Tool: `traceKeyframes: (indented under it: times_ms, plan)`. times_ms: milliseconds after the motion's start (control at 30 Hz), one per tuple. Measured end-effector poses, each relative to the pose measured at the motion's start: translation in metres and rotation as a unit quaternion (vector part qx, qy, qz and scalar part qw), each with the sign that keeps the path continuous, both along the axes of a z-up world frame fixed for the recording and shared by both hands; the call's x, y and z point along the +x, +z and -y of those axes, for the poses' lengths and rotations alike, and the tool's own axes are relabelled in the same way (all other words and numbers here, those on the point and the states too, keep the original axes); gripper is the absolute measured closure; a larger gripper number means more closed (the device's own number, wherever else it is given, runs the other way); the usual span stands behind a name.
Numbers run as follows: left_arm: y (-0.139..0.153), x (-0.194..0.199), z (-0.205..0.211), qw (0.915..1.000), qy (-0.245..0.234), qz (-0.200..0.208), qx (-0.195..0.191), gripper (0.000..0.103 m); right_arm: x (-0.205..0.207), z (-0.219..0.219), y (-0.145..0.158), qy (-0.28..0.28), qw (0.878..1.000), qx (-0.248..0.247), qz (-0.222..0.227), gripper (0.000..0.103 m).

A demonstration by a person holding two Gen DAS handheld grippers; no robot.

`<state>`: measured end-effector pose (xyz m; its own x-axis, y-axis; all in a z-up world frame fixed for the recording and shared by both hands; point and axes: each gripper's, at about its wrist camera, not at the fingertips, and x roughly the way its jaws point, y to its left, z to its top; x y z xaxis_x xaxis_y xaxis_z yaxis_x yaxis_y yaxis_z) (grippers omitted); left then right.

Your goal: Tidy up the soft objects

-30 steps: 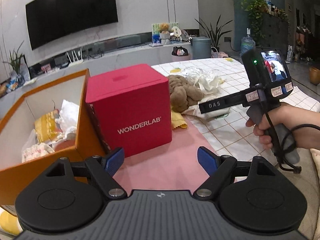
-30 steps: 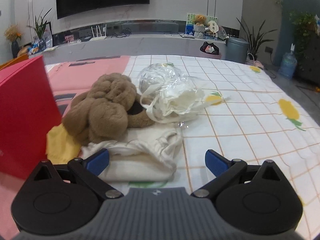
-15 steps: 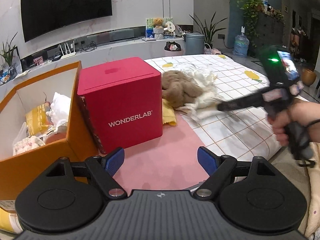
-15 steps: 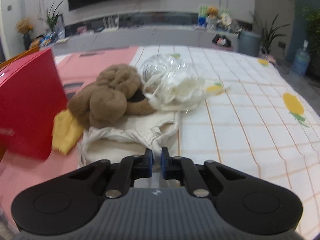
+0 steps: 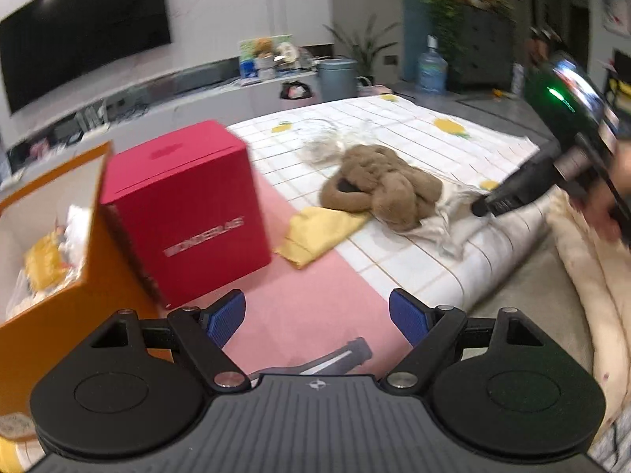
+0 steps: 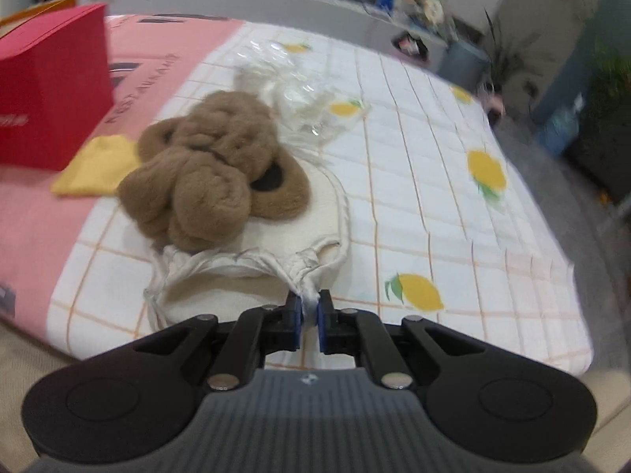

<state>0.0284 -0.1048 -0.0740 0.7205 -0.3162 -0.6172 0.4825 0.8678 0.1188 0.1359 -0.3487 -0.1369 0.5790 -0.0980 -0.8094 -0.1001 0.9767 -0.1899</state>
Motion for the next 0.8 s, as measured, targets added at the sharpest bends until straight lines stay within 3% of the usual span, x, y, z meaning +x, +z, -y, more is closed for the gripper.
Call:
traceKeyframes:
  times_ms: [167,300,367,467,667,733,800]
  plan:
    - [-0.012,0.001,0.022,0.9981,-0.051,0.028,0.018,0.006,0.018,0.013,-0.003,-0.005,1.0,0.017,-0.022,0.096]
    - [-0.007,0.015,0.041,0.9977,-0.063,0.02,-0.014,0.006,0.024,0.035,-0.002,-0.015,0.997,0.074,-0.034,0.095]
    - [0.0,0.027,0.053,0.9978,-0.054,0.015,-0.036,0.006,0.025,0.046,-0.003,-0.026,0.993,0.107,-0.034,0.095]
    - [0.012,0.051,0.075,0.9986,0.017,0.013,-0.049,0.006,0.021,0.044,-0.004,-0.018,0.994,0.108,-0.026,0.095]
    - [0.024,0.099,0.116,0.9929,0.028,-0.055,-0.102,0.006,0.019,0.037,-0.004,-0.016,0.996,0.087,-0.018,0.094]
    - [0.019,0.116,0.129,0.9925,0.01,-0.078,-0.094,0.006,0.02,0.038,-0.004,-0.012,0.996,0.089,-0.023,0.094]
    - [0.012,0.134,0.14,0.9921,0.024,-0.104,-0.066,0.006,0.021,0.041,-0.003,-0.02,0.995,0.097,-0.026,0.093]
